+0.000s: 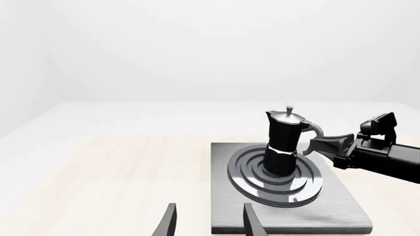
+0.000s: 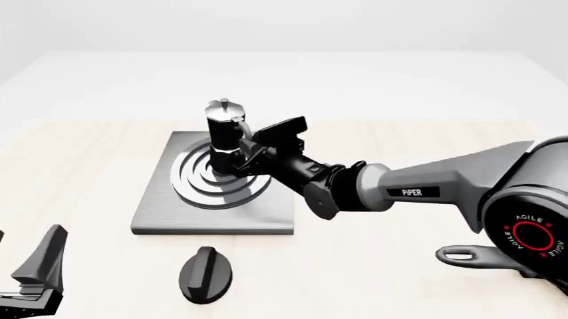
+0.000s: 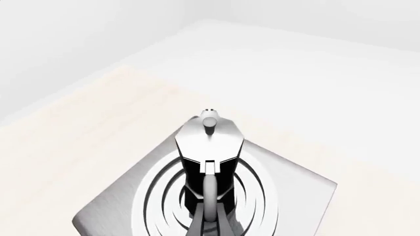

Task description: Put the moka pot on the stove.

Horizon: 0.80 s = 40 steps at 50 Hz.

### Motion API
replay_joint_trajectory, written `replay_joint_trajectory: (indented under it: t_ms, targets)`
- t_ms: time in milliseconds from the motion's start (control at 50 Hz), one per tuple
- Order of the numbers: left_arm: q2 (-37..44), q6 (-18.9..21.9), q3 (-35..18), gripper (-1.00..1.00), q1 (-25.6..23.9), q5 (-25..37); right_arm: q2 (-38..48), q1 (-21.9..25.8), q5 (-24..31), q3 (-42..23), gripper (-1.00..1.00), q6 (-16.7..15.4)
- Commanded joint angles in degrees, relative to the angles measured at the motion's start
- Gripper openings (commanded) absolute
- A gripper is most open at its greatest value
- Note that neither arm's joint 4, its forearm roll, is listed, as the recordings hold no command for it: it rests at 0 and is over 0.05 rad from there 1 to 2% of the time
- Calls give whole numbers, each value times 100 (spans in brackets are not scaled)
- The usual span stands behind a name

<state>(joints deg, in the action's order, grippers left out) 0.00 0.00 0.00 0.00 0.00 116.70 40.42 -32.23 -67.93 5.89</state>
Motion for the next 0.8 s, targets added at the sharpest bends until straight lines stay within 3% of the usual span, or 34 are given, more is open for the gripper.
replay_joint_trajectory:
  t_ms: [20, 40, 520, 800]
  targets:
    - [0, 0, 0, 100, 0, 0, 3, 12, -37, -54, -100, 64]
    - [0, 0, 0, 100, 0, 0, 10, 27, -42, -49, 100, 70]
    - [0, 0, 0, 100, 0, 0, 104, 90, -14, -127, 100, 81]
    - [0, 0, 0, 100, 0, 0, -273, 124, -75, 219, 100, 114]
